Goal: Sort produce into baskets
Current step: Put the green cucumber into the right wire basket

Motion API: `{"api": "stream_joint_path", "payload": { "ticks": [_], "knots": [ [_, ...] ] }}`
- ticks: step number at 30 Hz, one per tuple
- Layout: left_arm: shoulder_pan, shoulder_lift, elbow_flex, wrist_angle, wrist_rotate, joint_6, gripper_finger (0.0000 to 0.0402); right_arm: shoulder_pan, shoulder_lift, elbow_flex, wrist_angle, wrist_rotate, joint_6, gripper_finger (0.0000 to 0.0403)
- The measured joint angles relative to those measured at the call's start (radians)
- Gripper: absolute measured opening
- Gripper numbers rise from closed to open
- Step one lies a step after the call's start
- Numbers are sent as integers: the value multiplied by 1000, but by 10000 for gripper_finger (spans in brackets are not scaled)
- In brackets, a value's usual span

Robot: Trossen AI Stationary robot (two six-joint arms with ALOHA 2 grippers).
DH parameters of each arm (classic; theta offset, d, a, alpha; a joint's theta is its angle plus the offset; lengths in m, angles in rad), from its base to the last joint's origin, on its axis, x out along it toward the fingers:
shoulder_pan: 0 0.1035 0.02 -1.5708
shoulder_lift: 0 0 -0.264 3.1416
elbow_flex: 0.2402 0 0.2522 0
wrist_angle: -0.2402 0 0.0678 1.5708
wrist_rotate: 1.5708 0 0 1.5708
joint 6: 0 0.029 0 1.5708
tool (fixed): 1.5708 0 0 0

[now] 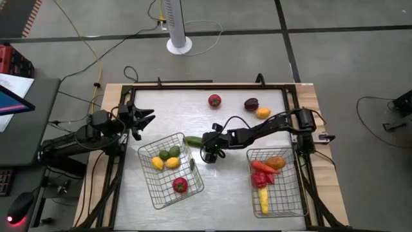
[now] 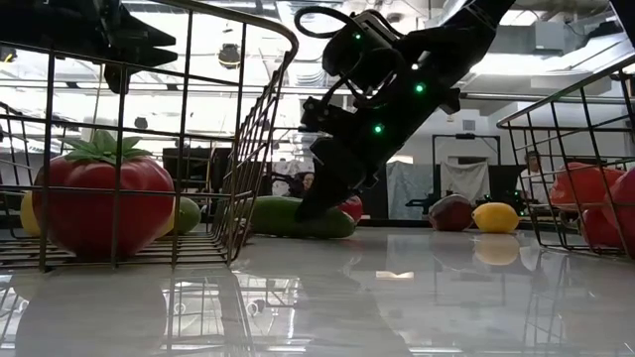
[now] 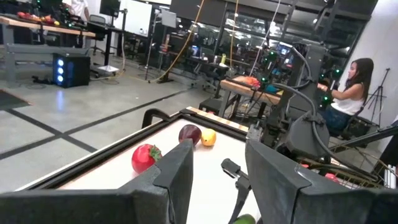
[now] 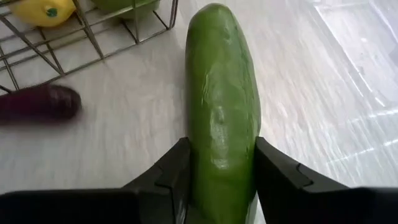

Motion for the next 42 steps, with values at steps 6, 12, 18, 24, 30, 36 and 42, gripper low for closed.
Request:
{"api": "stream_joint_path", "payload": {
  "ticks": [6, 12, 18, 24, 30, 36, 42],
  "knots": [
    [0, 0, 0, 0, 0, 7, 133, 0, -100, 54, -202, 80, -25, 177],
    [0, 0, 0, -1, -10, 8, 133, 30, -256, 112, -458, 128, 5, 174],
    [0, 0, 0, -3, -11, 8, 133, 142, -435, 121, -741, 129, 168, 183],
    [0, 0, 0, -3, -13, 7, 133, 336, -603, 121, -886, 137, 344, 183],
    [0, 0, 0, -3, -14, -3, 133, 558, -699, 79, -992, 206, 513, 188],
    [0, 0, 0, -8, -15, -10, 133, 746, -755, -2, -1139, 291, 861, 189],
    [0, 0, 0, -8, -15, -10, 133, 863, -759, -56, -1256, 293, 1178, 193]
  ]
}}
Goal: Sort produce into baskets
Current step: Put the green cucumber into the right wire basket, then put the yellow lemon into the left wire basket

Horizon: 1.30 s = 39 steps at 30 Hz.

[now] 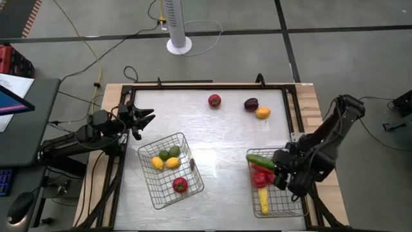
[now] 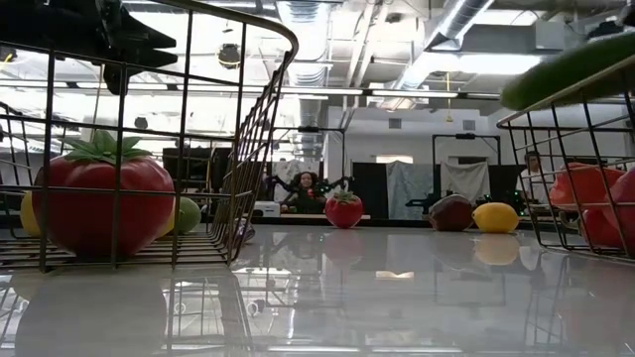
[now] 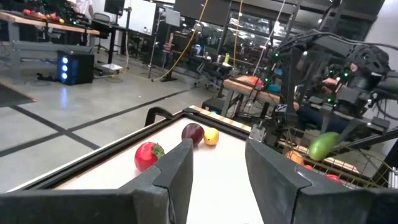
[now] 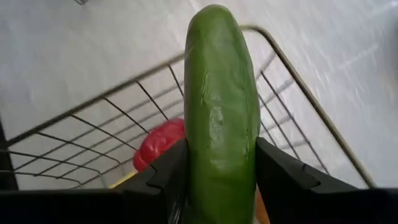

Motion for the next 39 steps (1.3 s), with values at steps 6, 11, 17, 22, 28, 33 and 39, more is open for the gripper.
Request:
{"api": "stream_joint_path", "payload": {
  "ticks": [6, 11, 17, 22, 28, 33, 39],
  "knots": [
    [0, 0, 0, -3, 0, 0, 133, 32, -2, -34, -75, -1, 159, 231],
    [0, 0, 0, -11, 0, 0, 133, -2, -3, -35, -91, 54, 144, 264],
    [0, 0, 0, -11, -4, 0, 133, -138, -4, -35, -145, 175, 104, 271],
    [0, 0, 0, -10, -7, -5, 133, -356, -4, -35, -143, 193, -43, 271],
    [0, 0, 0, -10, -7, -6, 133, -666, -3, -35, -35, 119, -412, 272],
    [0, 0, 0, -10, -7, -6, 133, -959, -3, -35, 95, -8, -745, 272],
    [0, 0, 0, -10, -7, -6, 133, -1249, 0, -66, 239, -245, -1077, 272]
  ]
}}
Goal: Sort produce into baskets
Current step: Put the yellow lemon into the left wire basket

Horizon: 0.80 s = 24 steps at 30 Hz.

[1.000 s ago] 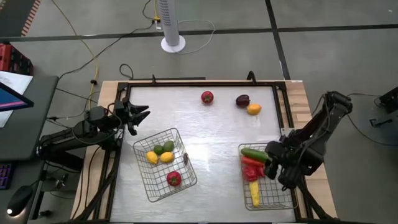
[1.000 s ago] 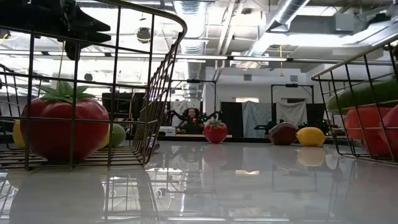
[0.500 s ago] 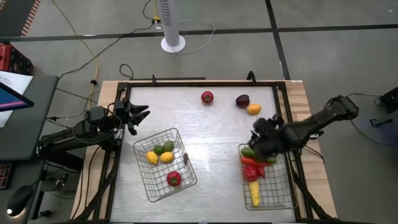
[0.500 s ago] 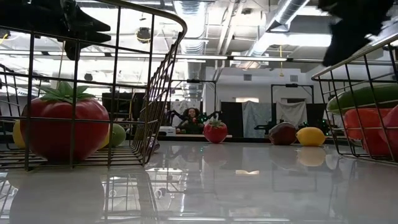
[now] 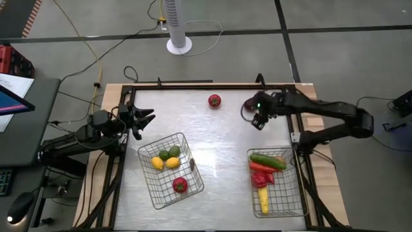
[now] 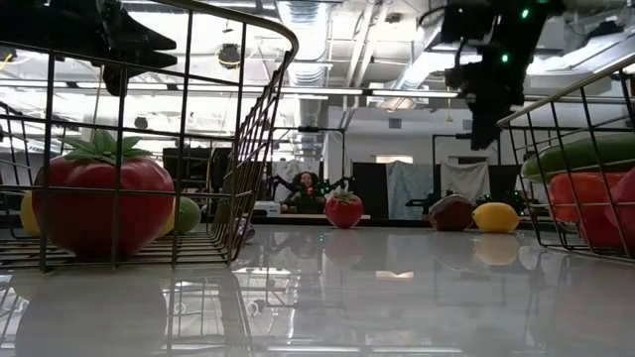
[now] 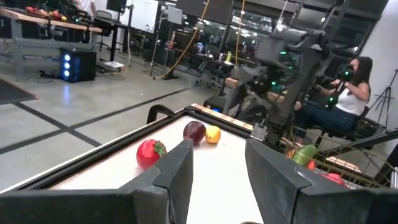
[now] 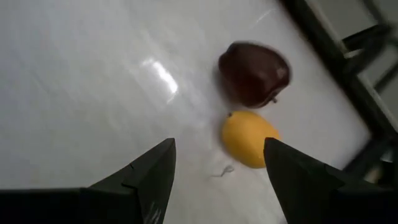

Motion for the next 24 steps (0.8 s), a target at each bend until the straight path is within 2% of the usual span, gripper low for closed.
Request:
{"api": "stream_joint_path", "payload": {
  "ticks": [6, 10, 17, 24],
  "knots": [
    [0, 0, 0, 0, 0, 12, 133, -168, 0, -116, 85, -107, -189, 280],
    [0, 0, 0, 0, 0, 18, 133, -230, 0, -157, 132, -136, -234, 309],
    [0, 0, 0, 0, 0, 18, 133, -279, 0, -185, 238, -132, -253, 390],
    [0, 0, 0, 0, 0, 18, 133, -295, 92, -218, 303, -112, -290, 387]
  ]
}}
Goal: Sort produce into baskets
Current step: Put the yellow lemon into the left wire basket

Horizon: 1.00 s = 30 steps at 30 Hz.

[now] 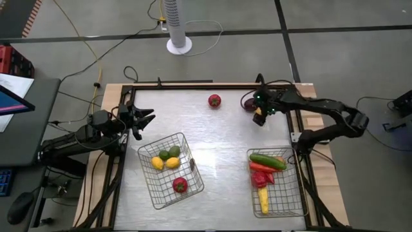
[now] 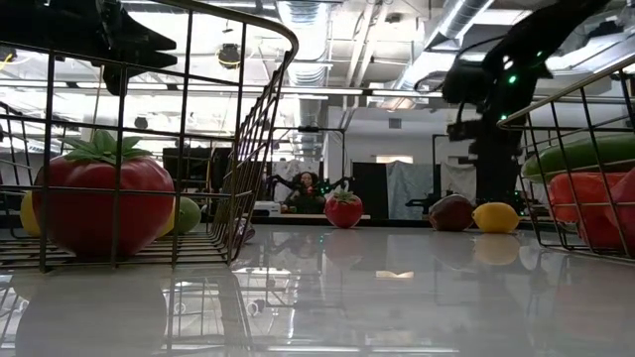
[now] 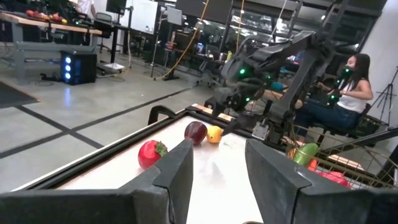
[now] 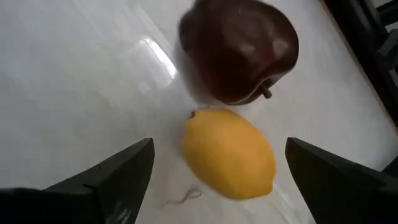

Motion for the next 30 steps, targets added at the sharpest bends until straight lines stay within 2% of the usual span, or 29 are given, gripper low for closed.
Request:
{"api": "stream_joint_path", "payload": {
  "ticks": [4, 11, 15, 20, 22, 25, 28, 30],
  "knots": [
    [0, 0, 0, -1, 0, 0, 133, -7, 103, 0, 39, 40, -22, 390],
    [0, 0, 0, -4, 0, 34, 133, -14, 259, 22, -36, 75, -41, 383],
    [0, 0, 0, -4, 0, 34, 133, -13, 282, 21, -27, 79, -44, 350],
    [0, 0, 0, 38, 0, 64, 133, -11, 236, 15, -19, 68, -35, 285],
    [0, 0, 0, 58, 5, 72, 133, -3, 204, 15, -33, 43, 0, 271],
    [0, 0, 0, 64, 7, 78, 133, 31, 143, 36, -116, -61, 88, 271],
    [0, 0, 0, 64, 2, 87, 133, 114, 82, 45, -149, -178, 175, 271],
    [0, 0, 0, 64, 2, 85, 133, 190, 35, 46, -95, -238, 239, 271]
  ]
}}
